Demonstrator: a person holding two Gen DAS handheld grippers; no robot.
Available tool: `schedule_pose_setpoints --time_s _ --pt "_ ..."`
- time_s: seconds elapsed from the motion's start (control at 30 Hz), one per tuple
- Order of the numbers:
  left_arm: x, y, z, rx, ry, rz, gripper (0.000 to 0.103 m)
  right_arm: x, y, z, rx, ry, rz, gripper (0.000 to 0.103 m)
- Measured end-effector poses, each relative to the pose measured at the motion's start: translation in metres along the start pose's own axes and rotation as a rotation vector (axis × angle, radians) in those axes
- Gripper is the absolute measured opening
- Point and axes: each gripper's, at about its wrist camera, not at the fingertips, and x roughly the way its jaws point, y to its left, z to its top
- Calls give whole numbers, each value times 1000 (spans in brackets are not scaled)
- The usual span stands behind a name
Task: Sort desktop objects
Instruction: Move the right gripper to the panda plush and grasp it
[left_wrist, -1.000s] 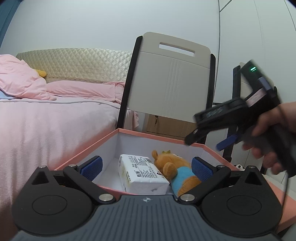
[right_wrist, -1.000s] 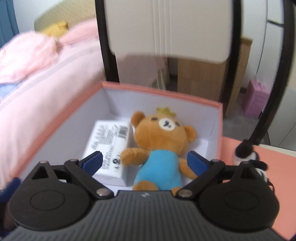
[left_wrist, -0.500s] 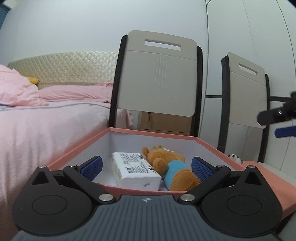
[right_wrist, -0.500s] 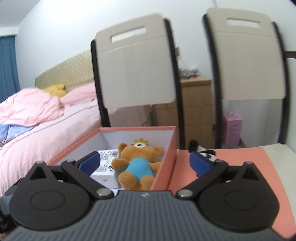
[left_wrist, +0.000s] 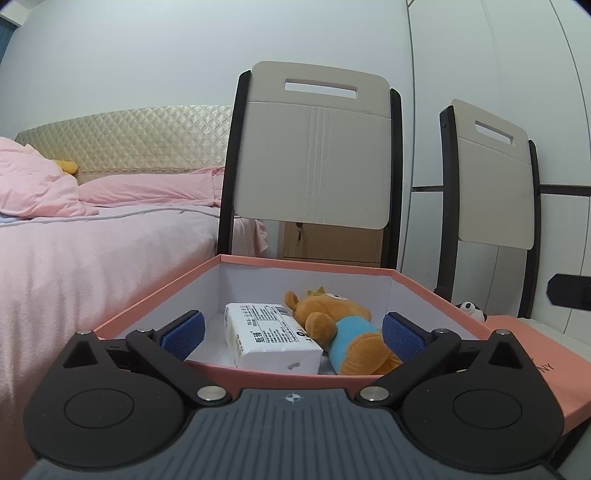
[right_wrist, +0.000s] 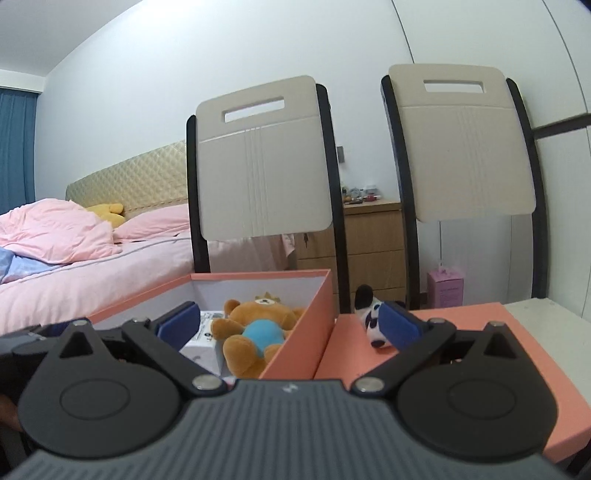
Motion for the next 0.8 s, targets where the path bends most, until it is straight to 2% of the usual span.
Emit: schedule_pose_setpoints --time_s 0.23,0.4,0.6,0.7,0.8 --pt "-1 -1 -1 11 -6 -2 103 2 -4 -1 32 -48 -41 103" --pt "-1 -3 -1 13 -9 0 103 2 -6 -4 53 -66 -31 103" --pt "-1 -4 -1 20 -8 0 103 1 -4 -4 63 -40 8 103" --pt "-1 -4 -1 20 -7 0 103 0 3 -2 2 -34 -5 103" --pt "-1 -5 -2 25 -5 3 103 1 2 -2 22 -7 -9 103"
